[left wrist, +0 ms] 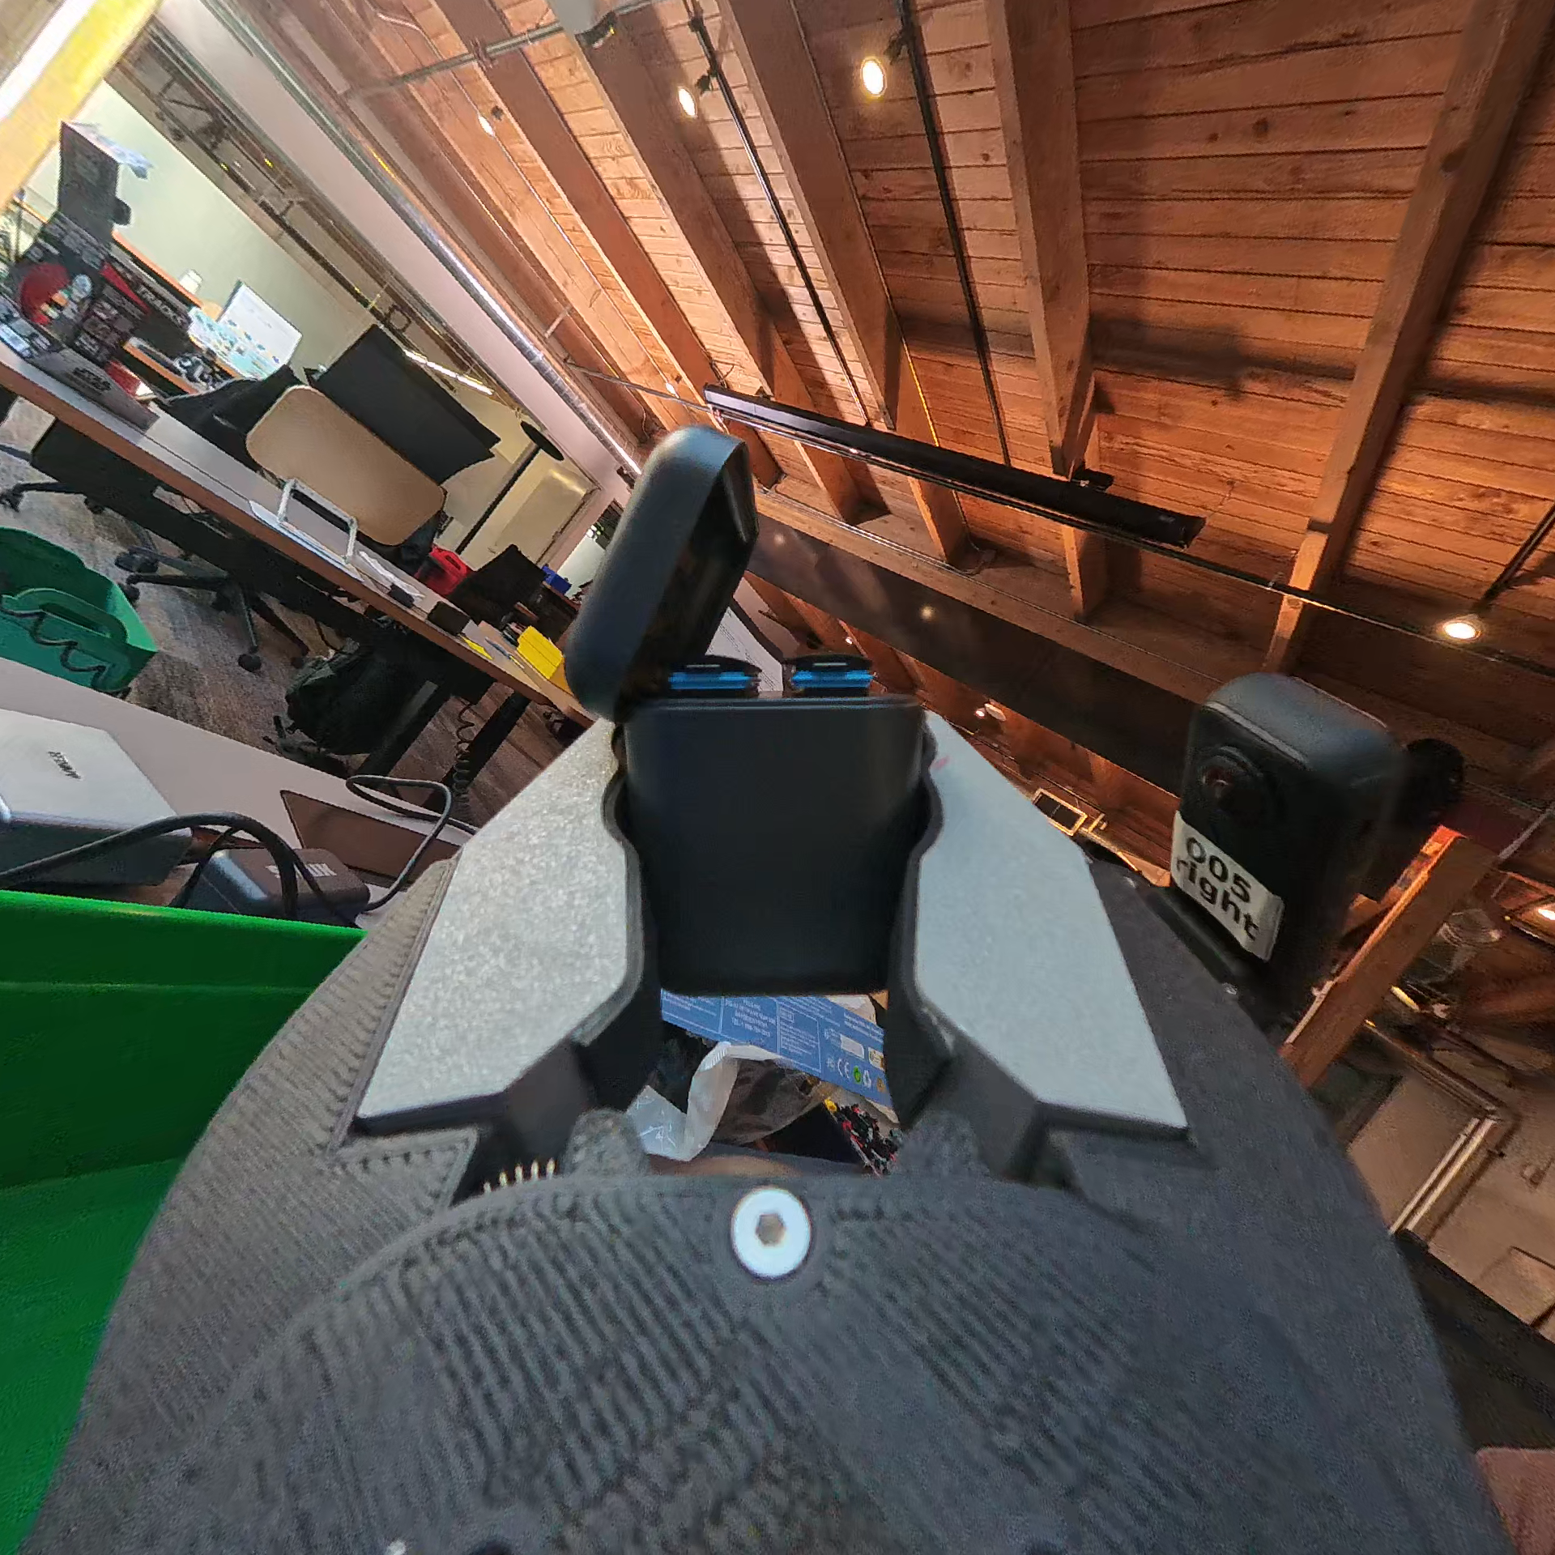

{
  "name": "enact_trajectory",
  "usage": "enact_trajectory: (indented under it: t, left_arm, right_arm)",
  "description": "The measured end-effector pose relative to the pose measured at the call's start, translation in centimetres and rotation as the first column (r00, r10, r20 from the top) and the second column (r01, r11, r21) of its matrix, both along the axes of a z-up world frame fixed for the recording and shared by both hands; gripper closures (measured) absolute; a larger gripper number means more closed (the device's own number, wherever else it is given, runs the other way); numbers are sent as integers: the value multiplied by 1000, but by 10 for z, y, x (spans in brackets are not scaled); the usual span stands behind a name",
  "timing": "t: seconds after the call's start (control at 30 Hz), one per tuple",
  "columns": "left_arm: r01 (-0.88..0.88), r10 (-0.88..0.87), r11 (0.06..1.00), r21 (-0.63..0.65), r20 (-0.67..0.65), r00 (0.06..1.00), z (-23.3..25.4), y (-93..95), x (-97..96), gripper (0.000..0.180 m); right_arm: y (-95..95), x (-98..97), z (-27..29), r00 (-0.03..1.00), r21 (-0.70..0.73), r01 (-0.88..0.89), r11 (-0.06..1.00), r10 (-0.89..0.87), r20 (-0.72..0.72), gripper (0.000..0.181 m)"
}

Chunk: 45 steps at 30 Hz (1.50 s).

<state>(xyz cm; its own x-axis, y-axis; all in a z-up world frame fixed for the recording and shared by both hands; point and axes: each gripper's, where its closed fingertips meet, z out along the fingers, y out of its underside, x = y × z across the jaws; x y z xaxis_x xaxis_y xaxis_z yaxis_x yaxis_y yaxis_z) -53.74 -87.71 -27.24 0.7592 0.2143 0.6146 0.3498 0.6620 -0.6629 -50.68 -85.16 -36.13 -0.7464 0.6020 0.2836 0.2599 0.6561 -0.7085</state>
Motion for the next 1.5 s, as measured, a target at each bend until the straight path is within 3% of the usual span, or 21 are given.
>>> enact_trajectory:
  t: [0.17, 0.3, 0.4, 0.5, 0.67, 0.8, 0.97, 1.2, 1.43, 1.5]
  left_arm:
    - [-15, 14, 1000, -21, -49, 999, 2, -2, 6, 116]
    - [-131, 77, 973, -188, -269, 960, 9, -1, 28, 117]
    - [-287, 113, 893, -347, -443, 889, 5, 4, 42, 117]
    - [-458, 118, 760, -460, -596, 794, 0, 11, 55, 117]
    - [-646, 130, 610, -459, -746, 653, -1, 15, 74, 117]
    - [-718, 141, 548, -429, -799, 585, 2, 14, 82, 117]
    - [-766, 117, 479, -429, -834, 539, 2, 17, 82, 116]
    - [-821, 79, 370, -434, -866, 494, -9, 20, 75, 116]
    - [-852, 73, 323, -412, -887, 456, -17, 19, 69, 117]
    - [-837, 72, 332, -435, -873, 482, -20, 18, 67, 117]
  right_arm:
    - [-11, 17, 0, 990, -63, -112, 992, 117, 75, 54]
    - [-19, 55, 1, 919, -149, -318, 936, 343, 196, 71]
    - [-12, 68, 10, 873, -216, -388, 896, 432, 225, 93]
    - [-4, 67, 24, 853, -307, -403, 862, 475, 214, 93]
    - [8, 59, 53, 862, -450, -370, 813, 481, 159, 99]
    - [12, 54, 85, 884, -557, -364, 746, 466, 46, 112]
    - [17, 51, 107, 910, -571, -382, 726, 403, -96, 108]
    - [4, 68, 86, 883, -519, -400, 756, 469, 2, 111]
    - [-4, 61, 71, 897, -460, -382, 801, 442, 25, 111]
    - [3, 53, 66, 908, -414, -378, 828, 418, 8, 104]
